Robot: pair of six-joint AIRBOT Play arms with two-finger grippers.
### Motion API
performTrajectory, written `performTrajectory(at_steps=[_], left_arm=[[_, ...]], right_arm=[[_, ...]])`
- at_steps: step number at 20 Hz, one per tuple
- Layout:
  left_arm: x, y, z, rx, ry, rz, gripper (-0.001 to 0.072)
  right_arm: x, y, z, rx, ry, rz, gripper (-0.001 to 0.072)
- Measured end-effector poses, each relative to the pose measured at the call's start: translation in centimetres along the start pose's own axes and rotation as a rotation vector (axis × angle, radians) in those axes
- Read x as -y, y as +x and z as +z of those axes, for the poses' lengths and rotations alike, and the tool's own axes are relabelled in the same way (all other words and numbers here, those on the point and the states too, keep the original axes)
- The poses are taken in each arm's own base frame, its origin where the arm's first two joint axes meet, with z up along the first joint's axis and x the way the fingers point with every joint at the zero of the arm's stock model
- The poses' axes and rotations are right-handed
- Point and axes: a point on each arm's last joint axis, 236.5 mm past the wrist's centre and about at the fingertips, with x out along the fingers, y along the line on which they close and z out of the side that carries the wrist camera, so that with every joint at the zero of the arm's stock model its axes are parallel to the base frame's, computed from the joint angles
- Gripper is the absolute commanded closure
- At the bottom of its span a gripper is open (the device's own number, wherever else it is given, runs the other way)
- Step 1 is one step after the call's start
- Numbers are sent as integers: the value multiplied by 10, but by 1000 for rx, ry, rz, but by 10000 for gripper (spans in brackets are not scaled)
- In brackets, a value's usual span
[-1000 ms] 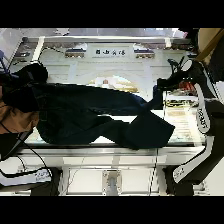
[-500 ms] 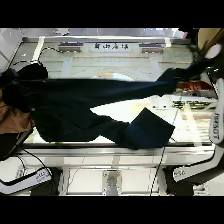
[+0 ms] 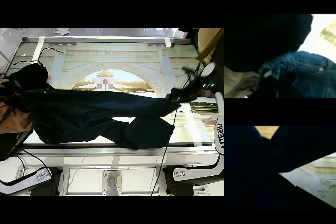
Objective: Fold the clothes and pants, and hang the long-sleeved shirts on hangers.
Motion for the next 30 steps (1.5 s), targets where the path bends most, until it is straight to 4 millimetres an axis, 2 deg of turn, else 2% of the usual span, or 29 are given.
performTrajectory(at_steps=[1, 3, 7, 9, 12, 15, 18, 24, 25, 26, 27, 29, 30], left_arm=[[-2, 8, -5, -18, -6, 2, 686], [-5, 16, -9, -29, -13, 3, 686], [-6, 23, -10, -23, -19, 4, 686], [-7, 23, -10, -21, -19, 4, 686], [-7, 24, -10, -21, -20, 4, 686], [-7, 24, -9, -18, -21, 5, 686], [-7, 24, -9, -18, -21, 5, 686], [-7, 24, -9, -18, -21, 5, 686], [-7, 24, -9, -18, -21, 5, 686], [-7, 24, -9, -18, -21, 4, 686], [-7, 24, -9, -18, -21, 5, 686], [-7, 25, -9, -18, -20, 5, 686], [-7, 24, -9, -18, -21, 5, 686]], right_arm=[[4, 10, -9, -29, 10, -3, 188], [14, 14, -16, -40, 26, -22, 187], [37, -6, 4, 65, 74, -56, 187], [57, -16, 15, 131, 150, -74, 187], [86, -19, 17, 196, 307, -20, 187], [107, -5, 10, 247, 473, 122, 187], [111, 21, 8, 304, 555, 250, 188], [99, 55, 43, 433, 618, 397, 190], [95, 59, 48, 441, 623, 413, 221], [91, 63, 54, 450, 628, 422, 305], [88, 67, 58, 455, 629, 424, 407], [85, 73, 64, 464, 622, 417, 681], [82, 72, 69, 473, 620, 423, 688]])
